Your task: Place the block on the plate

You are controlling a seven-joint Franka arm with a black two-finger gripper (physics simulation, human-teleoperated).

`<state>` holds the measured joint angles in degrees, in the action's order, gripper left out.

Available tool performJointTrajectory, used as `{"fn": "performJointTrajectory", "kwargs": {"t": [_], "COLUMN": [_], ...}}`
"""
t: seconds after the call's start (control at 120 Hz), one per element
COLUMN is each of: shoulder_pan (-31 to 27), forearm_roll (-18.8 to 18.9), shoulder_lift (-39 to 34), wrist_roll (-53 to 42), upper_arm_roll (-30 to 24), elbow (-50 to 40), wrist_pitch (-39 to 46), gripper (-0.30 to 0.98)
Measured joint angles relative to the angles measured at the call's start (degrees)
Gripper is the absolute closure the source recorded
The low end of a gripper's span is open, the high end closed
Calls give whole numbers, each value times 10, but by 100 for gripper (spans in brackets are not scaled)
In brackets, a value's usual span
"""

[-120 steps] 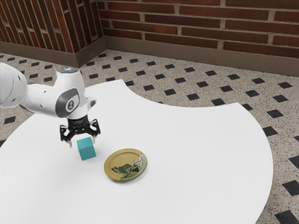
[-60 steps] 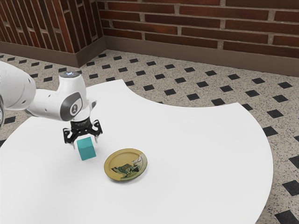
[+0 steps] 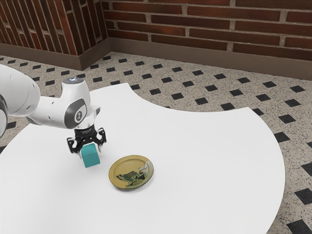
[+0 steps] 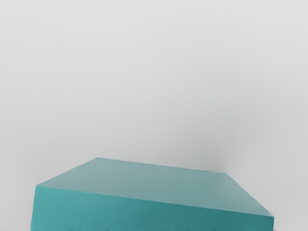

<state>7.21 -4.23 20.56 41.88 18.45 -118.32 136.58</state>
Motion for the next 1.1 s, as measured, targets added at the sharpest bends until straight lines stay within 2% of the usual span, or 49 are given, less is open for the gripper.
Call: {"fn": "performJointTrajectory", "kwargs": {"t": [0.092, 0.308, 0.542, 0.675, 0.817, 1.058, 1.1], "shoulder_pan": [0, 1, 53, 65, 41, 15, 16], "forearm_roll": [-1, -1, 1, 3, 6, 9, 9], "shoulder_lift": [0, -8, -90, -115, -122, -111, -110], "wrist_roll": [2, 6, 25, 58, 104, 170, 180], "upper_arm_roll": [0, 0, -4, -63, -142, -163, -166], "elbow": [0, 0, -7, -12, -19, -56, -57], "wrist_pitch": [0, -1, -24, -42, -49, -30, -27], "gripper": [22, 26, 29, 31, 32, 36, 33]}}
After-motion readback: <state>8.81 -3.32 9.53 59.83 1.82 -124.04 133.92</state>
